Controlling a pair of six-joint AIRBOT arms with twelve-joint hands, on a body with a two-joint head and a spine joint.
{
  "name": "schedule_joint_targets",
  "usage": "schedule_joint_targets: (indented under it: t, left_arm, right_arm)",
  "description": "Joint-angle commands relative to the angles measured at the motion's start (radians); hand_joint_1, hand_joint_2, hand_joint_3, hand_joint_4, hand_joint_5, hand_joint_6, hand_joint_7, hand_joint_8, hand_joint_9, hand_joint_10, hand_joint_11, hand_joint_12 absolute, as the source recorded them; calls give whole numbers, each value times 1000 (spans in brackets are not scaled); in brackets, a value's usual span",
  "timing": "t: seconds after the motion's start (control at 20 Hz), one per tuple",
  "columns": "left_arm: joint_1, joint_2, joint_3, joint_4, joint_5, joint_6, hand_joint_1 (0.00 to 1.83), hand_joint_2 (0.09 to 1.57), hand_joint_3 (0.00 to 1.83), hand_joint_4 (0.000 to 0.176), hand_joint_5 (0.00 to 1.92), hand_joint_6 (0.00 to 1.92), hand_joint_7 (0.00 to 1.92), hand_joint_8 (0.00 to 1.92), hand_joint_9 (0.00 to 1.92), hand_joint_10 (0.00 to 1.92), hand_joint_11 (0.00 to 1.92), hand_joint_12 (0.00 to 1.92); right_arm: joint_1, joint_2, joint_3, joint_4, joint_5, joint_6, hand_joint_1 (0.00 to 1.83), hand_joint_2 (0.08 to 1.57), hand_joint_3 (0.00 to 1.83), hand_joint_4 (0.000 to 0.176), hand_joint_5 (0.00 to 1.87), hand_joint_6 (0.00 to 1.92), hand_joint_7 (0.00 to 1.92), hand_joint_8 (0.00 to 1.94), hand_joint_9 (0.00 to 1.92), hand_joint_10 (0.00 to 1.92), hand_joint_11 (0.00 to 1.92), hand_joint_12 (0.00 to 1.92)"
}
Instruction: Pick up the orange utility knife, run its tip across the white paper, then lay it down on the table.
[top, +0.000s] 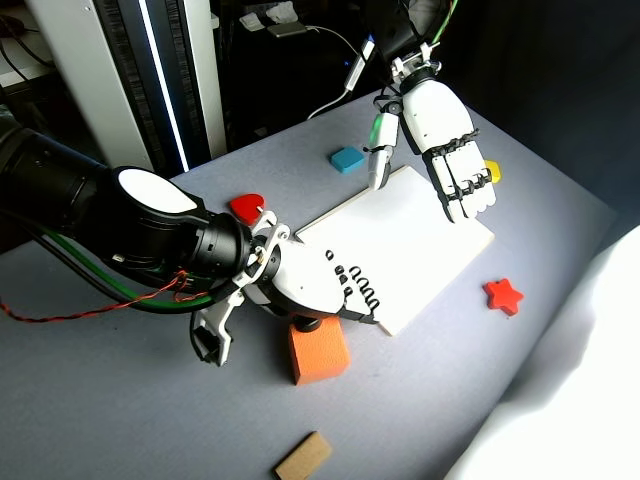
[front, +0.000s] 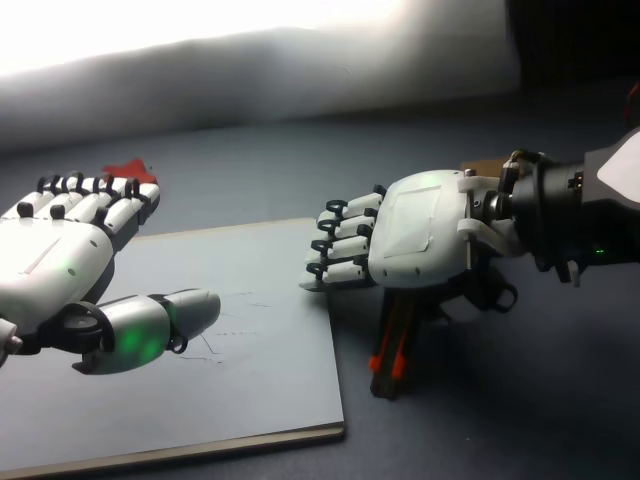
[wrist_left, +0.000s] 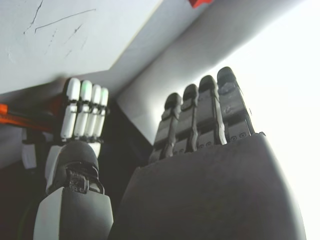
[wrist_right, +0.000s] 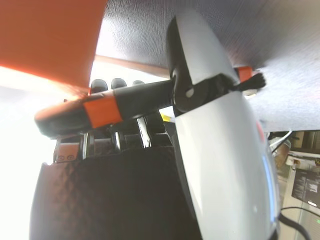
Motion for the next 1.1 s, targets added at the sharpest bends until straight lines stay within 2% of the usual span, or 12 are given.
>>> schedule_joint_targets:
  t: [0.0, 0.25, 0.35, 0.4, 0.45, 0.5, 0.55, 0.6, 0.65, 0.7, 0.8, 1.05]
  left_arm:
    - [-9, 4, 6, 50, -92, 1, 0, 1172, 3, 0, 0, 0, 0, 0, 0, 0, 0, 0]
    - [-6, 2, 11, 50, -92, 1, 0, 1167, 1, 0, 0, 0, 0, 0, 0, 0, 0, 0]
    - [-3, 2, 13, 50, -93, 0, 0, 1170, 2, 0, 0, 0, 0, 0, 0, 0, 0, 0]
    - [-2, 2, 14, 50, -93, 0, 0, 1172, 3, 0, 0, 0, 0, 0, 0, 0, 0, 0]
    - [-2, 2, 15, 50, -93, 0, 0, 1173, 4, 0, 0, 0, 0, 0, 0, 0, 0, 0]
    - [-2, 2, 17, 50, -93, 0, 0, 1178, 6, 0, 0, 0, 0, 0, 0, 0, 0, 0]
    - [-2, 2, 17, 50, -93, 0, 0, 1181, 7, 0, 0, 0, 0, 0, 0, 0, 4, 2]
    - [-1, 2, 17, 50, -94, -1, 0, 1187, 9, 0, 0, 0, 0, 0, 0, 0, 5, 2]
    - [-1, 2, 17, 50, -94, -2, 0, 1184, 7, 0, 0, 0, 0, 0, 0, 0, 4, 2]
    - [-1, 2, 17, 50, -94, -2, 0, 1183, 6, 0, 0, 0, 0, 0, 0, 0, 2, 1]
    - [-1, 1, 17, 50, -94, -2, 0, 1184, 6, 0, 0, 0, 0, 0, 0, 0, 0, 0]
    - [2, 1, 18, 50, -94, -2, 0, 1187, 6, 0, 0, 0, 0, 0, 0, 0, 0, 0]
  right_arm:
    - [2, 2, 3, 14, -30, -6, 1158, 1184, 73, 0, 0, 0, 0, 0, 0, 0, 0, 0]
    - [-14, 5, -3, 14, -53, -6, 1161, 1259, 116, 0, 53, 24, 77, 30, 41, 18, 0, 0]
    - [-17, 9, -10, 14, -57, -4, 1175, 1251, 88, 0, 103, 960, 233, 815, 71, 753, 0, 869]
    - [-18, 10, -13, 14, -59, -4, 1025, 1394, 38, 0, 390, 1613, 387, 1634, 102, 1439, 0, 1645]
    - [-19, 10, -13, 15, -63, -3, 1005, 1423, 24, 0, 469, 1682, 433, 1880, 263, 1825, 146, 1866]
    - [-19, 10, -13, 15, -67, -3, 1038, 1412, 17, 0, 489, 1654, 517, 1929, 646, 1902, 517, 1910]
    - [-18, 10, -13, 15, -68, -3, 1120, 931, 894, 0, 683, 1725, 746, 1939, 966, 1917, 819, 1919]
    - [-16, 10, -13, 15, -68, -3, 1382, 862, 1028, 75, 1185, 1882, 1335, 1941, 1463, 1920, 1329, 1921]
    - [-13, 10, -13, 15, -68, -3, 1566, 769, 1216, 108, 1572, 1913, 1745, 1941, 1829, 1921, 1803, 1921]
    - [-9, 11, -13, 15, -69, -3, 1641, 708, 1305, 108, 1729, 1919, 1884, 1941, 1903, 1921, 1897, 1921]
    - [0, 13, -14, 15, -69, -3, 1396, 910, 984, 168, 1677, 1921, 1900, 1941, 1920, 1921, 1920, 1921]
    - [33, 28, -35, 15, -84, 12, 1299, 1062, 753, 176, 1617, 1921, 1833, 1941, 1921, 1921, 1921, 1921]
